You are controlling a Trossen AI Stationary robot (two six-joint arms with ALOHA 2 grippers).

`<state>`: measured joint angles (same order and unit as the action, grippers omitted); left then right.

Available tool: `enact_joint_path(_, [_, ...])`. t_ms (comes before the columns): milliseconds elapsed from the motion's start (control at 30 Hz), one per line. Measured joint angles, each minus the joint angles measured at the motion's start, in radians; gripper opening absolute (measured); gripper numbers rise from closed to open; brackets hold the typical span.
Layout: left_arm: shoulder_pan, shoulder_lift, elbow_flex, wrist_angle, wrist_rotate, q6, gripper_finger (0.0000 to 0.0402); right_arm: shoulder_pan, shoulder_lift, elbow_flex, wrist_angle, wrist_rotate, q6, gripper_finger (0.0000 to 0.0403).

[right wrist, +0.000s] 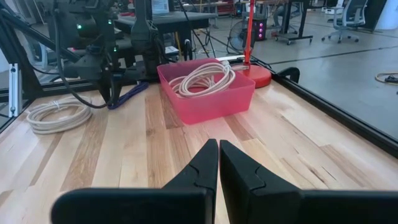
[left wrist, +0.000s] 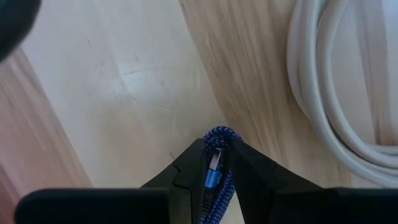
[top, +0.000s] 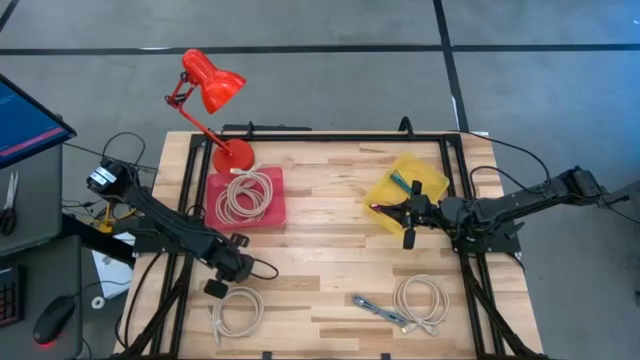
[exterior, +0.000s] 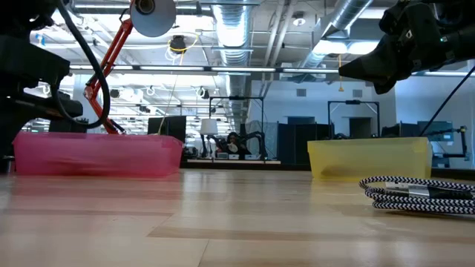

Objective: Pick & Place USB Port
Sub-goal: Put the purple USB cable into the yellow bin

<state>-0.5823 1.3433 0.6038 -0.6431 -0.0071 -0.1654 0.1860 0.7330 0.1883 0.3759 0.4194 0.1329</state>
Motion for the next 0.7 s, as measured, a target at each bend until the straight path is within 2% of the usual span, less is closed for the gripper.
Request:
enact_joint_path(167, [0.000,0.013,0.000,0.002,-0.004,-0.001,0.0075,0.000,0.000,0.000,-0.002,0.000,0.000,0.0008])
enact_joint_path(433, [0.017,0.014,-0.002,-0.002,-0.073,-0.021,0.0075,0.000,0.000,0.000,-0.002,0.000,0.023,0.0008])
enact_joint_path(700, [0.027,0.014,-0.002,-0.003,-0.075,-0.021,0.0078,0.003,0.000,0.000,-0.012,0.000,0.052,0.0008])
